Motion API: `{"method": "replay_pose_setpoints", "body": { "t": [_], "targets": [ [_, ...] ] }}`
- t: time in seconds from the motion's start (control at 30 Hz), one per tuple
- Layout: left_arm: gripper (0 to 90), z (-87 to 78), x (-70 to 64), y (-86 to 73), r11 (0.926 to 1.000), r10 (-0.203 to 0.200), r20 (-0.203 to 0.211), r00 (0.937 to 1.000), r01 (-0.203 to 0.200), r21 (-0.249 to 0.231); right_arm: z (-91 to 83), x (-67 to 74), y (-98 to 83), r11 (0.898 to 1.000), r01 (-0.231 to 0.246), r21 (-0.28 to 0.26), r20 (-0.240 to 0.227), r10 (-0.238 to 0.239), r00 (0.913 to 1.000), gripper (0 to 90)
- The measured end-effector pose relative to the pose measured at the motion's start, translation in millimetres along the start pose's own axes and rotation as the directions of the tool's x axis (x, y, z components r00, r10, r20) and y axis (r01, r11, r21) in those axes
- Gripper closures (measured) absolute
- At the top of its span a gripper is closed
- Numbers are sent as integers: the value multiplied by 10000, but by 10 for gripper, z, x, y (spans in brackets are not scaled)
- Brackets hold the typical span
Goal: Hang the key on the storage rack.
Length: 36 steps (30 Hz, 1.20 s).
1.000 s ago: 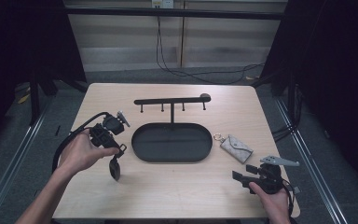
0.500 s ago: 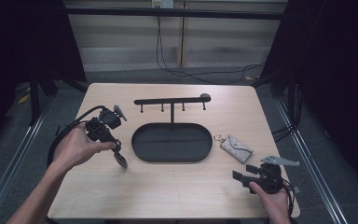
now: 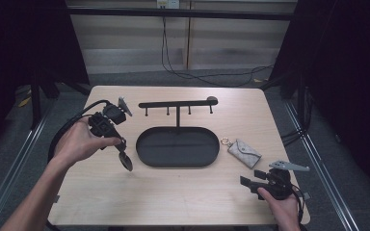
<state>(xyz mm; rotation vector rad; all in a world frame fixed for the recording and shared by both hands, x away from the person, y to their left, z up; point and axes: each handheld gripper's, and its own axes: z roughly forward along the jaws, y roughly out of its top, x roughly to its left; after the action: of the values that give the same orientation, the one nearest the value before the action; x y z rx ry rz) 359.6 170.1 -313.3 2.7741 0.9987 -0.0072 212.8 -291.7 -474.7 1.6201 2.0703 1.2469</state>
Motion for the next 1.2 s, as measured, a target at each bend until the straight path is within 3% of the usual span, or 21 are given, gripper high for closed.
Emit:
{"method": "replay_pose_setpoints", "body": {
  "t": [0.1,0.13,0.23,0.33,0.57,0.7,0.8,1.2],
  "targets": [
    [707,-23,16,15,10000,6,47,10000,-5,-25,-1,2,0,10000,11,-5,10,-11,10000,271],
    [707,-44,22,23,9994,-197,-33,9998,196,-289,-1,1,-1,10000,21,-27,18,-21,10000,271],
    [707,-41,36,43,10000,30,185,9998,-31,17,-1,2,-1,10000,23,-25,18,-23,10000,271],
    [708,-52,27,80,9999,-107,140,9998,108,-42,-3,5,0,10000,61,-55,-17,-61,10000,270],
    [708,-111,19,178,10000,41,66,10000,-41,32,1,21,0,9997,226,-39,31,-226,9997,234],
    [707,-144,4,224,10000,45,115,9999,-44,-40,10,49,3,9988,483,61,-55,-483,9988,187],
    [708,-160,1,269,9999,151,79,9999,-151,44,22,44,5,9990,422,172,-214,-419,9989,140],
    [708,-246,58,468,10000,-73,161,9998,74,-66,2,59,5,9982,592,80,-555,-587,9967,140]
  ]
}}
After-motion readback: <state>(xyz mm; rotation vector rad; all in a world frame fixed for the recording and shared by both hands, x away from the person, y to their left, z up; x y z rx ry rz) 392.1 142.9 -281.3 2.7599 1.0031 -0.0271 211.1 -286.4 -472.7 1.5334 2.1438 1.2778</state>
